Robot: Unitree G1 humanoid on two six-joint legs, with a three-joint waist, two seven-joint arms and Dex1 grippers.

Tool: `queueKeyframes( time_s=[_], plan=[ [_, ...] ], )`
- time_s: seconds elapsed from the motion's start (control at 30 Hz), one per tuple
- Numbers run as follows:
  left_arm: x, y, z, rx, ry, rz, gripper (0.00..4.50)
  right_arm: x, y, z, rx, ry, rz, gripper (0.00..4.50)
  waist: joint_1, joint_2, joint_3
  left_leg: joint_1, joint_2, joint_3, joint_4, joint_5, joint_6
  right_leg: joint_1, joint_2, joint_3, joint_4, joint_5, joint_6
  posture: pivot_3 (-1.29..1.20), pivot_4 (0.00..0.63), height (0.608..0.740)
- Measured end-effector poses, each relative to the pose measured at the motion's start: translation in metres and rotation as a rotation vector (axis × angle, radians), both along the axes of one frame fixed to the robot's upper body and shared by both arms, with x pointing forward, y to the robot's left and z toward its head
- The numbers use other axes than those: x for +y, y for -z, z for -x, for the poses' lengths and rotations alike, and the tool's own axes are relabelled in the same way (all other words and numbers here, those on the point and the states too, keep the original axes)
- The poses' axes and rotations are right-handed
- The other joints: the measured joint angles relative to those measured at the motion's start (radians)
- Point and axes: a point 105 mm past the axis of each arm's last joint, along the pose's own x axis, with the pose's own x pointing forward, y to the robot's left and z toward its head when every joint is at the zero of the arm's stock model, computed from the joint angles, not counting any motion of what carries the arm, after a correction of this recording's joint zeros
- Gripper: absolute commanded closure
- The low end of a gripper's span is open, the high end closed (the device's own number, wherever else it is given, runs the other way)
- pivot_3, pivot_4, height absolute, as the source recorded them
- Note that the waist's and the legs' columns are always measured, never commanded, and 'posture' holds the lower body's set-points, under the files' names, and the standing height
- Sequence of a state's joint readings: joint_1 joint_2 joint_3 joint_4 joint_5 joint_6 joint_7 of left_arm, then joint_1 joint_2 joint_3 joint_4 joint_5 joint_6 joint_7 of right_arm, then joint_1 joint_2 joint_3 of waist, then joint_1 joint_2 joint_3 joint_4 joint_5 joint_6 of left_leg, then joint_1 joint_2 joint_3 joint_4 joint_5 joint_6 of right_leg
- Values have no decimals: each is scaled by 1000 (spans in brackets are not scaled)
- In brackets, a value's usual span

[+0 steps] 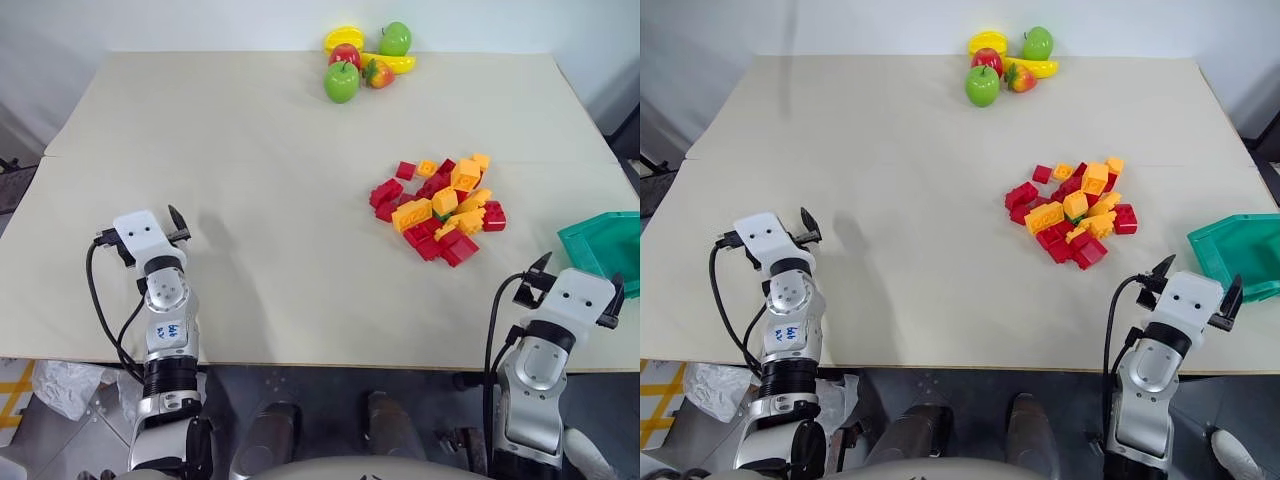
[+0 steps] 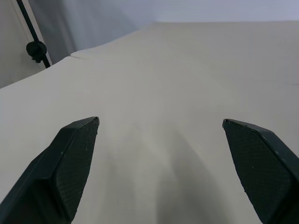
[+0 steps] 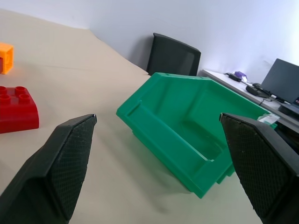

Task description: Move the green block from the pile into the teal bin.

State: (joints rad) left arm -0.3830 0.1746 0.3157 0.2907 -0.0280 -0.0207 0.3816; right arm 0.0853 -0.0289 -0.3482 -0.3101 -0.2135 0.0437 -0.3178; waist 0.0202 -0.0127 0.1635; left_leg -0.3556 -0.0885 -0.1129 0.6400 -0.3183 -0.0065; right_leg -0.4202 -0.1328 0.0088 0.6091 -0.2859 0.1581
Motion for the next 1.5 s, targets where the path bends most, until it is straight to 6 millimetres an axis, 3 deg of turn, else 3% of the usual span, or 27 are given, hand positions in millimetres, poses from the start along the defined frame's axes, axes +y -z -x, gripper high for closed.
queueKeyframes(
  time_s=[0.23, 0.4, 0.53, 0.63, 0.73, 0.83, 0.93, 1.13, 1.3, 1.5],
  plan=[
    [-12, -1, -12, 1, 106, 57, 0, 8, 2, -6, 14, -82, -18, 68, 1, 0, 0, 0, 0, 0, 2, 0, 0, 0, 0, 0, 1, 0, 0, 0, 150, 740],
    [-31, -5, -28, 22, 292, 47, 0, 13, -13, -10, 19, -188, 15, 68, 0, 0, 0, -1, 0, 0, 4, 0, 0, 0, 1, 0, 2, 0, 0, 0, 150, 740],
    [-61, -16, -41, 13, 571, 6, 0, 24, -21, -18, 81, -371, 39, 68, -1, 0, 0, -1, 0, 0, 6, -1, 1, 1, 0, 0, 2, 0, 0, 0, 150, 740],
    [-100, -28, -38, -15, 885, -102, 0, 43, -29, -25, 166, -576, 123, 68, -1, 1, 1, -1, 0, 0, 6, -1, 2, 1, 0, -1, 1, 0, 0, 0, 150, 740],
    [-134, -27, -26, 5, 1197, -206, 0, 61, -33, -32, 240, -741, 154, 68, -8, 2, 1, -1, 0, 0, 6, -1, 2, 2, 0, -1, 0, 0, 0, 0, 150, 740],
    [-152, -15, -7, 43, 1462, -266, 0, 79, -40, -41, 288, -881, 156, 68, -22, 2, 2, -1, 1, 0, 6, -1, 2, 2, 0, -1, 0, 0, 0, 0, 150, 740],
    [-160, -14, 8, 25, 1665, -256, 0, 94, -46, -48, 330, -984, 148, 668, -22, 2, 5, -2, 1, 0, 7, -1, 2, 2, 0, -2, 1, 0, 0, 0, 150, 740],
    [-160, -34, 17, -49, 1894, -287, 0, 117, -57, -60, 367, -1087, 112, 2713, -20, 2, 6, -4, 0, -2, 9, -3, 4, 2, -1, -3, -1, 0, 0, 0, 150, 740],
    [-160, -42, 15, -76, 1946, -316, 0, 134, -65, -72, 371, -1110, 53, 4459, -22, 2, 6, -14, 0, -2, 11, -3, 4, -7, -1, -3, 3, 1, 1, 0, 150, 740],
    [-159, -41, 13, -82, 1955, -330, 0, 162, -62, -101, 421, -1121, -82, 4487, -28, 2, 6, -16, 0, -2, 12, -3, 4, -10, -1, -3, 5, 1, 1, 0, 150, 740]
  ],
)
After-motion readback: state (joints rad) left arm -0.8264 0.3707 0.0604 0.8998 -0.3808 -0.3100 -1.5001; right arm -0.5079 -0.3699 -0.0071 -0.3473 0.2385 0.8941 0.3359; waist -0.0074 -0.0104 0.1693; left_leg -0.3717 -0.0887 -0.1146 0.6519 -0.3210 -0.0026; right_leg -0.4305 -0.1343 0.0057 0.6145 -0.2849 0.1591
